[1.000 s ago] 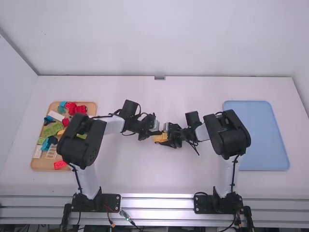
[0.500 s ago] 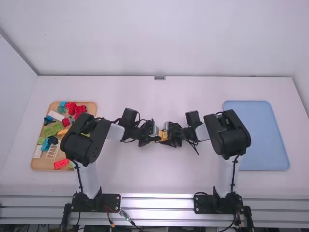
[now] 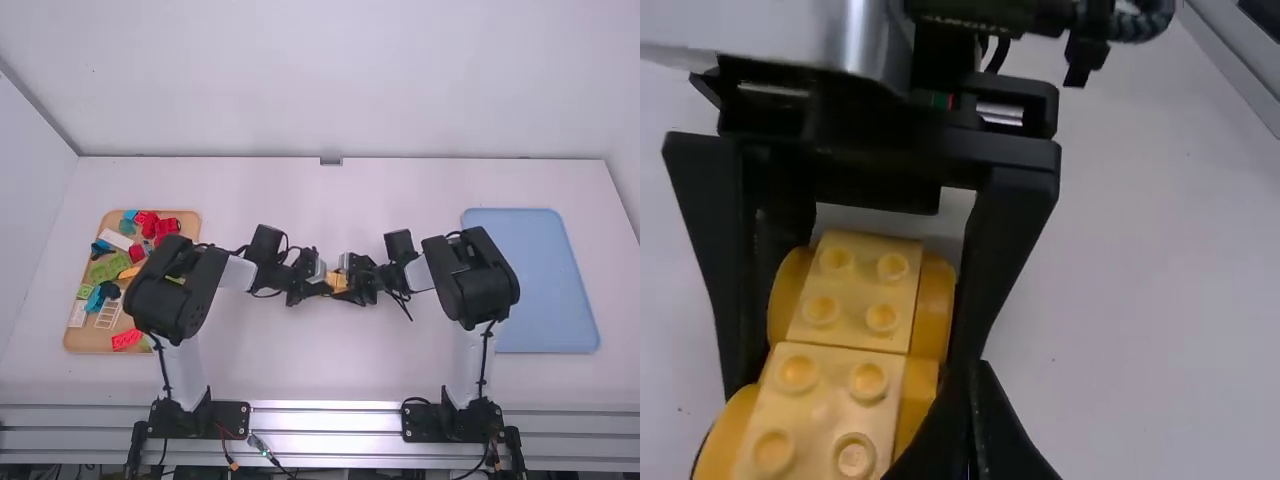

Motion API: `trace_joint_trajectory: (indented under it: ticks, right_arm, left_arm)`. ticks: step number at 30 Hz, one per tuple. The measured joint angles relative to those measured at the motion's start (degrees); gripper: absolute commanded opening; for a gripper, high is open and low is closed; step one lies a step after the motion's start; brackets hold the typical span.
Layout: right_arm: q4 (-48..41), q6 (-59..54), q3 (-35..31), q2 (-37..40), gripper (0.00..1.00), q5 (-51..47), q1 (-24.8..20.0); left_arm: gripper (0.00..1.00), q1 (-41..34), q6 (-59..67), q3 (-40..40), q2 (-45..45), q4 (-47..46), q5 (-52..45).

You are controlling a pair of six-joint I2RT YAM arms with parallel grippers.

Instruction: Assemble lego blocks to make yellow taxi

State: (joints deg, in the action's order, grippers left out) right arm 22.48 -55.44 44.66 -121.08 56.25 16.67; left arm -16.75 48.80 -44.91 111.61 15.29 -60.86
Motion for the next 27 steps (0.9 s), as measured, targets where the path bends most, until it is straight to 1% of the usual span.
trace_joint_trajectory:
  ticks: [3, 5, 11, 27]
  right_arm:
    - [0.0, 0.0, 0.0, 0.0, 0.47, 0.0, 0.0]
    - [-0.1, 0.0, 0.0, 0.0, 0.47, 0.0, 0.0]
    - [-0.1, 0.0, 0.0, 0.0, 0.47, 0.1, 0.0]
    - [0.0, 0.0, 0.0, 0.0, 0.47, 0.0, 0.0]
  left_arm:
    - [0.02, 0.1, 0.0, 0.0, -1.3, 1.6, 0.2]
    - [0.02, 0.1, 0.0, -0.3, -2.0, 3.3, 2.0]
    - [0.02, 0.1, 0.7, -0.5, -2.0, 3.1, 7.6]
    - [0.02, -0.8, 3.8, -1.5, -2.0, 0.6, 8.7]
